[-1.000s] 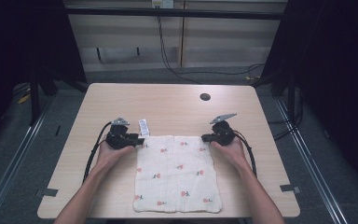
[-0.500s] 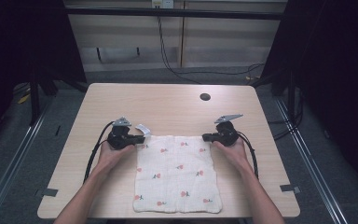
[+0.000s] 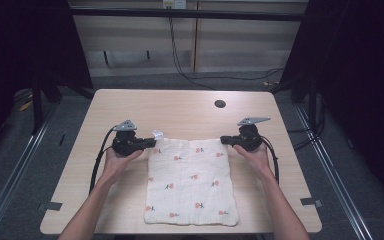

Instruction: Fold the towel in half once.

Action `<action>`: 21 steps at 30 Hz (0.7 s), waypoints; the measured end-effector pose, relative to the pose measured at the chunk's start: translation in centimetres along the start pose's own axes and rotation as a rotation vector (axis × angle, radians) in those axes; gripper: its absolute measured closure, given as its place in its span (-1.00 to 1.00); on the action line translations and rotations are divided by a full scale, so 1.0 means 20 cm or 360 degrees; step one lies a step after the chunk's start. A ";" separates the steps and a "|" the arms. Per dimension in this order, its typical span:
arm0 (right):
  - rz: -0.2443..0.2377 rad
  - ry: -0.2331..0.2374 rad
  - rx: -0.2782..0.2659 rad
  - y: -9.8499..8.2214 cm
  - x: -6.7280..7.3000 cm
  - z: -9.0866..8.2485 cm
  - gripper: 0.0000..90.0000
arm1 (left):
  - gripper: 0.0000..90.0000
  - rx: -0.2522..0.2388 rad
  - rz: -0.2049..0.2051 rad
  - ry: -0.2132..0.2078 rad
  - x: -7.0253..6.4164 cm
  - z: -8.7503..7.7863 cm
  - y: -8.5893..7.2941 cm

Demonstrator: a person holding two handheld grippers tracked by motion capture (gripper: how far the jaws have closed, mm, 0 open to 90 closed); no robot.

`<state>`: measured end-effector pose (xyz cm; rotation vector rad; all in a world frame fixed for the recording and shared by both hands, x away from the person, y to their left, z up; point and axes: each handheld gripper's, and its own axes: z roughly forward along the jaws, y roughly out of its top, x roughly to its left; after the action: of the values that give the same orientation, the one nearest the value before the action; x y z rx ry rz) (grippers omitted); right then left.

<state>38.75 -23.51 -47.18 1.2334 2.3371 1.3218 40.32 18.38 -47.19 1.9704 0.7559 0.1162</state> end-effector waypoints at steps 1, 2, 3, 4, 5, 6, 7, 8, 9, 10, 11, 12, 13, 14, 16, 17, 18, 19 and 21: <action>0.0001 -0.0008 -0.0004 0.01 0.00 -0.01 0.95 | 0.90 -0.0004 0.0009 0.0021 0.00 0.00 0.01; -0.0002 -0.0008 -0.0018 0.02 0.00 -0.01 0.95 | 0.90 -0.0011 0.0003 0.0022 0.00 0.00 0.01; -0.0006 -0.0011 -0.0018 0.02 0.00 -0.02 0.95 | 0.90 -0.0034 -0.0018 0.0008 0.00 -0.01 0.01; -0.0013 -0.0024 -0.0023 0.03 0.00 -0.02 0.95 | 0.90 -0.0033 -0.0017 0.0016 0.00 -0.01 0.02; -0.0026 -0.0040 -0.0015 0.04 0.00 -0.02 0.95 | 0.90 -0.0035 -0.0019 0.0010 0.00 -0.01 0.02; -0.0031 -0.0049 -0.0011 0.05 0.00 -0.02 0.95 | 0.90 -0.0036 -0.0023 0.0011 -0.01 0.00 0.02; -0.0031 -0.0054 -0.0014 0.05 -0.01 -0.03 0.95 | 0.90 -0.0014 -0.0004 0.0019 -0.02 0.01 0.02; -0.0033 -0.0053 -0.0021 0.06 -0.01 -0.03 0.95 | 0.90 -0.0003 0.0001 0.0022 -0.02 0.01 0.03; -0.0034 -0.0057 -0.0026 0.07 -0.01 -0.03 0.95 | 0.91 -0.0013 0.0002 0.0033 -0.03 0.01 0.05; -0.0034 -0.0061 -0.0031 0.08 -0.01 -0.04 0.95 | 0.91 -0.0032 -0.0013 0.0023 -0.03 0.01 0.06; -0.0030 -0.0061 -0.0040 0.09 -0.02 -0.05 0.95 | 0.91 -0.0047 -0.0014 0.0022 -0.03 0.01 0.08; -0.0024 -0.0062 -0.0049 0.10 -0.02 -0.05 0.95 | 0.91 -0.0044 0.0003 0.0024 -0.03 0.00 0.09; -0.0024 -0.0065 -0.0055 0.11 -0.02 -0.06 0.95 | 0.91 -0.0049 0.0014 0.0020 -0.04 0.00 0.11; -0.0020 -0.0067 -0.0062 0.12 -0.03 -0.07 0.95 | 0.91 -0.0059 0.0026 0.0023 -0.04 -0.01 0.13; -0.0030 -0.0059 -0.0077 0.14 -0.03 -0.09 0.96 | 0.91 -0.0070 0.0053 0.0013 -0.05 -0.03 0.15; -0.0032 -0.0049 -0.0096 0.15 -0.02 -0.09 0.96 | 0.91 -0.0073 0.0066 0.0029 -0.06 -0.03 0.16; -0.0040 -0.0045 -0.0115 0.16 -0.02 -0.11 0.96 | 0.91 -0.0082 0.0062 0.0028 -0.06 -0.04 0.16; -0.0049 -0.0028 -0.0137 0.17 -0.01 -0.12 0.96 | 0.91 -0.0100 0.0051 0.0011 -0.07 -0.04 0.16; -0.0072 -0.0013 -0.0130 0.17 0.01 -0.12 0.96 | 0.91 -0.0089 0.0060 0.0016 -0.10 -0.03 0.14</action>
<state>39.31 -24.09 -43.04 1.1529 2.2672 1.3807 39.72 16.76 -44.13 1.9325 0.7148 0.1686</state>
